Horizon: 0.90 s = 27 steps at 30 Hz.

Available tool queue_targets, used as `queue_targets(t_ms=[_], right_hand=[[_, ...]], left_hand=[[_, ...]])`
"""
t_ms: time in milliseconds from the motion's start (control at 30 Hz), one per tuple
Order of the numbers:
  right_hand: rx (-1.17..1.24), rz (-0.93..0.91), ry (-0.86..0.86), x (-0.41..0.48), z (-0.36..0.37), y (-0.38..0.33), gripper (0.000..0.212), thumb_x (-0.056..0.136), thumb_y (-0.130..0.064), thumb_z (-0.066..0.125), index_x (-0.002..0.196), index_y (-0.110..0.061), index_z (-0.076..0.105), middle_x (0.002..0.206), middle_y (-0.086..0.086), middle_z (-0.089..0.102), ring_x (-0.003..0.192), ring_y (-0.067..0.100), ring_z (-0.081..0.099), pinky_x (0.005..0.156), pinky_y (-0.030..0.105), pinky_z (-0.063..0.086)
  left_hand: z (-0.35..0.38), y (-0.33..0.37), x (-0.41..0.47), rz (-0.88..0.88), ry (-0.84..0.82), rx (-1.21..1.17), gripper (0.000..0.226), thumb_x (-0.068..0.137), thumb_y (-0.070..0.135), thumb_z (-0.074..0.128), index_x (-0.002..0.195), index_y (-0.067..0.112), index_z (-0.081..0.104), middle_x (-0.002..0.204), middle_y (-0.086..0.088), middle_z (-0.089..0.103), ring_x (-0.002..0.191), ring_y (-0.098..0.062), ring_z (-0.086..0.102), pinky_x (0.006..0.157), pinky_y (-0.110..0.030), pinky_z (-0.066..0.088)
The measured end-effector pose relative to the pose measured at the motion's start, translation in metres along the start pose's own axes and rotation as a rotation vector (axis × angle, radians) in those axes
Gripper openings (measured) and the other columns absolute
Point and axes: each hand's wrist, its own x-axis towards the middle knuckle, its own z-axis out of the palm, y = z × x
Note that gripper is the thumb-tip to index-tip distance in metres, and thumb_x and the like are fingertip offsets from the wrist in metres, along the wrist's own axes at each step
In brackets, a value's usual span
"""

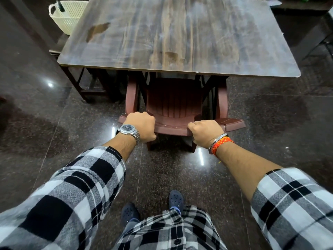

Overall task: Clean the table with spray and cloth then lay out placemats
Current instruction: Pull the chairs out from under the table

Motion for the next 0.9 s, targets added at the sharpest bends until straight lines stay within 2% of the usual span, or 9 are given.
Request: queue_targets(t_ms=[67, 167, 267, 333, 500, 600, 700, 800, 900], right_hand=[[-0.003, 0.004, 0.003, -0.001, 0.002, 0.0, 0.016, 0.088, -0.015, 0.047, 0.1, -0.008, 0.054, 0.098, 0.01, 0.065, 0.089, 0.035, 0.061, 0.062, 0.035, 0.034], [0.022, 0.002, 0.039, -0.002, 0.009, 0.001, 0.014, 0.086, -0.016, 0.051, 0.096, -0.007, 0.056, 0.093, 0.01, 0.066, 0.085, 0.035, 0.063, 0.059, 0.035, 0.036], [0.054, -0.006, 0.103, 0.0, 0.016, 0.002, 0.013, 0.077, -0.016, 0.067, 0.08, -0.007, 0.058, 0.072, 0.01, 0.065, 0.063, 0.036, 0.063, 0.049, 0.034, 0.039], [0.044, -0.019, 0.147, 0.005, 0.016, 0.006, 0.019, 0.066, -0.01, 0.074, 0.07, -0.007, 0.055, 0.059, 0.01, 0.061, 0.049, 0.034, 0.059, 0.042, 0.031, 0.036], [0.009, -0.023, 0.165, 0.012, 0.011, 0.009, 0.028, 0.052, -0.008, 0.078, 0.063, -0.01, 0.052, 0.05, 0.004, 0.055, 0.039, 0.029, 0.053, 0.038, 0.024, 0.027], [0.015, -0.004, 0.159, 0.011, 0.012, 0.006, 0.022, 0.061, -0.01, 0.075, 0.069, -0.009, 0.055, 0.058, 0.006, 0.06, 0.048, 0.03, 0.059, 0.041, 0.027, 0.033], [0.018, 0.045, 0.063, 0.007, 0.007, 0.001, 0.014, 0.082, -0.02, 0.059, 0.092, -0.01, 0.058, 0.087, 0.006, 0.066, 0.079, 0.033, 0.064, 0.056, 0.033, 0.036], [0.016, 0.074, 0.001, 0.007, 0.001, 0.0, 0.028, 0.084, -0.038, 0.055, 0.1, -0.015, 0.055, 0.098, 0.002, 0.062, 0.089, 0.029, 0.062, 0.062, 0.033, 0.041], [0.117, -0.017, 0.012, 0.007, -0.003, -0.001, 0.06, 0.076, -0.074, 0.044, 0.105, -0.024, 0.058, 0.101, -0.004, 0.064, 0.093, 0.022, 0.061, 0.071, 0.034, 0.051]], left_hand=[[0.001, 0.001, -0.001, -0.003, -0.005, -0.003, 0.027, 0.079, 0.038, 0.062, 0.095, 0.018, 0.068, 0.08, -0.002, 0.055, 0.074, -0.031, 0.062, 0.065, -0.032, 0.045], [0.006, 0.002, -0.003, 0.006, -0.006, 0.002, 0.028, 0.08, 0.04, 0.061, 0.095, 0.018, 0.068, 0.086, -0.004, 0.065, 0.075, -0.031, 0.064, 0.065, -0.032, 0.046], [0.009, 0.0, 0.0, 0.022, -0.001, 0.014, 0.029, 0.079, 0.042, 0.06, 0.095, 0.019, 0.068, 0.092, -0.004, 0.07, 0.081, -0.031, 0.07, 0.065, -0.033, 0.047], [0.007, -0.003, 0.005, 0.021, 0.003, 0.02, 0.029, 0.079, 0.042, 0.06, 0.095, 0.019, 0.067, 0.093, -0.004, 0.07, 0.081, -0.031, 0.069, 0.065, -0.032, 0.047], [0.003, -0.007, 0.01, 0.027, 0.011, 0.036, 0.03, 0.079, 0.042, 0.06, 0.096, 0.018, 0.067, 0.094, -0.003, 0.07, 0.082, -0.031, 0.069, 0.064, -0.032, 0.045], [0.003, -0.007, 0.007, 0.036, 0.021, 0.03, 0.025, 0.079, 0.04, 0.06, 0.092, 0.019, 0.062, 0.097, -0.003, 0.07, 0.084, -0.031, 0.07, 0.064, -0.032, 0.045], [0.002, -0.005, 0.002, 0.036, 0.035, 0.003, 0.021, 0.079, 0.037, 0.06, 0.091, 0.019, 0.06, 0.1, -0.004, 0.07, 0.088, -0.032, 0.069, 0.065, -0.032, 0.043], [0.005, -0.005, 0.002, 0.038, 0.045, -0.03, 0.03, 0.077, 0.041, 0.06, 0.097, 0.019, 0.065, 0.103, -0.004, 0.07, 0.092, -0.031, 0.069, 0.068, -0.033, 0.044], [0.013, -0.015, 0.003, 0.09, 0.078, -0.109, 0.062, 0.071, 0.077, 0.048, 0.091, 0.021, 0.064, 0.098, -0.001, 0.07, 0.09, -0.028, 0.068, 0.067, -0.033, 0.046]])
